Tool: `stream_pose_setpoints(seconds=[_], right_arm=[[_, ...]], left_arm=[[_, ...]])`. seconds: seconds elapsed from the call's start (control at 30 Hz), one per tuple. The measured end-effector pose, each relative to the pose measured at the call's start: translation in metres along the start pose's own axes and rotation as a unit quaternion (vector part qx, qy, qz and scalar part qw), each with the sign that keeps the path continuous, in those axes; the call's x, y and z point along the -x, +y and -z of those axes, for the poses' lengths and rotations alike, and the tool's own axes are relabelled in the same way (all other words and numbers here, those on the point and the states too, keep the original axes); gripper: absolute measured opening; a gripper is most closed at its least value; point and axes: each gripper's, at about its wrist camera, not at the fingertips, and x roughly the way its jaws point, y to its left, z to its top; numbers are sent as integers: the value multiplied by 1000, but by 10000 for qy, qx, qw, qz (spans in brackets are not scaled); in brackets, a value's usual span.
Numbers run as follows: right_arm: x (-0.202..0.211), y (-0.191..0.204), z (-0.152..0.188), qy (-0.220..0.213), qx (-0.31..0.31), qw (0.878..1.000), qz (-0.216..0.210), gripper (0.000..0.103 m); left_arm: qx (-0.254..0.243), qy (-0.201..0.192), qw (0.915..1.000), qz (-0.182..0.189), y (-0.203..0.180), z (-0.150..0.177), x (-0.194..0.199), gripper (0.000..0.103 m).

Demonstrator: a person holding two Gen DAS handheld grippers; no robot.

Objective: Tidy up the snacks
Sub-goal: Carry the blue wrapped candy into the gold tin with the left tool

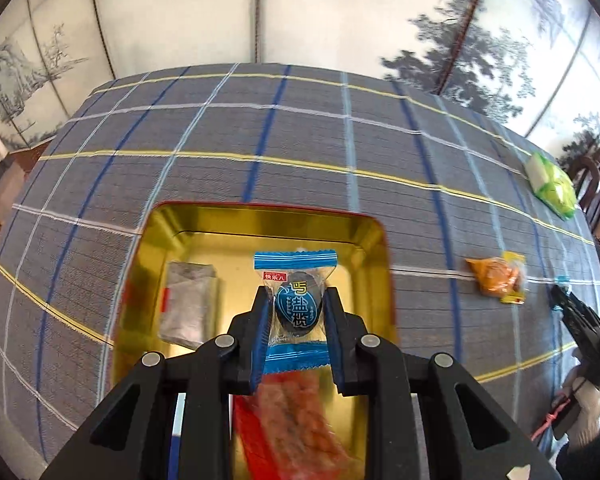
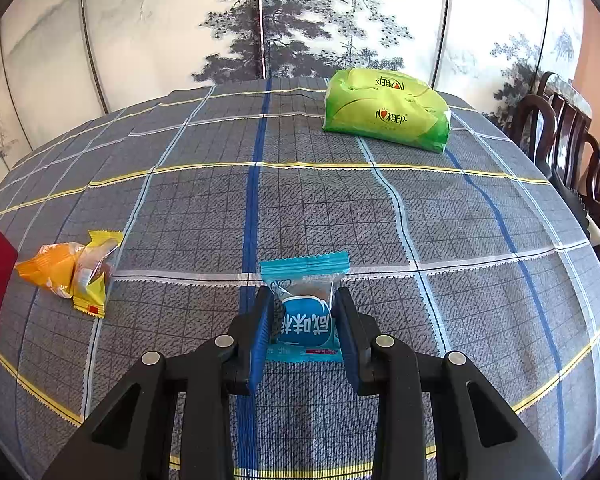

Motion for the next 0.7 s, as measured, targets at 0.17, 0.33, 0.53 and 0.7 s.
stream_pose_setpoints(seconds=[0.17, 0.33, 0.53, 0.7], right_arm=[[0, 0, 0, 1, 1, 10000, 1, 34], [0, 0, 0, 2, 10, 10000, 11, 34], [0, 1, 0, 2, 14, 10000, 17, 34], [0, 1, 0, 3, 17, 10000, 20, 34]], left_arm=[[129, 192, 9997, -101, 20, -3, -20, 23], [94, 307, 9994, -103, 24, -1, -33, 23], [-2, 410, 9991, -137, 22, 0, -43, 23], [-48, 511, 9986, -141, 21, 2, -49, 23]])
